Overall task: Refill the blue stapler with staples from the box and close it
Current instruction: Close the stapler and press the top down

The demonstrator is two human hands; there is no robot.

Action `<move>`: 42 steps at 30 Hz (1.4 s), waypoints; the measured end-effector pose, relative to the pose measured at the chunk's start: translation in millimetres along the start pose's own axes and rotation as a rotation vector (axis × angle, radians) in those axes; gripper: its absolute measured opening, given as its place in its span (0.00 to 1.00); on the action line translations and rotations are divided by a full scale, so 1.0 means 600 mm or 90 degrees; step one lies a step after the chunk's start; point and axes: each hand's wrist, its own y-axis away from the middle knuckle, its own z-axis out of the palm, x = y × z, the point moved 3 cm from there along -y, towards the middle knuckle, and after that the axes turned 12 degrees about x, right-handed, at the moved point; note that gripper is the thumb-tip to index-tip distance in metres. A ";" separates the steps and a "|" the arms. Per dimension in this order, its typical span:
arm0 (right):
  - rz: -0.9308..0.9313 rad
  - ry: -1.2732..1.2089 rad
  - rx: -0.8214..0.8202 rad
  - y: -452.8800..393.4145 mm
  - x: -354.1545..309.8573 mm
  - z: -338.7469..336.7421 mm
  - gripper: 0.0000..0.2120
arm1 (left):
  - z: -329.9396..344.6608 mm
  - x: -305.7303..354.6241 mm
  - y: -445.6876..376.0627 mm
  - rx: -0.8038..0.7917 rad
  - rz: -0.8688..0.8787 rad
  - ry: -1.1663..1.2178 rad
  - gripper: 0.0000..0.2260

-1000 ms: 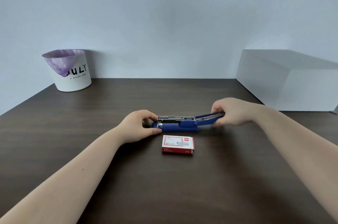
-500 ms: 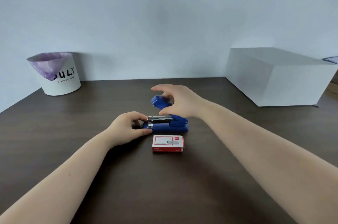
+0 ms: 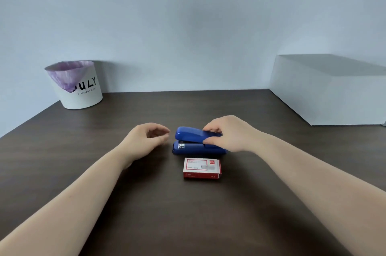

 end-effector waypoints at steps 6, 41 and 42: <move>0.013 0.029 0.067 -0.003 0.003 0.005 0.14 | 0.026 0.000 -0.041 0.150 -0.018 -0.256 0.12; 0.418 0.323 0.408 -0.184 0.415 -0.075 0.11 | 0.310 0.092 -0.252 0.002 0.193 -0.217 0.11; 0.415 0.356 0.396 -0.189 0.421 -0.072 0.11 | 0.310 0.092 -0.251 0.000 0.193 -0.216 0.11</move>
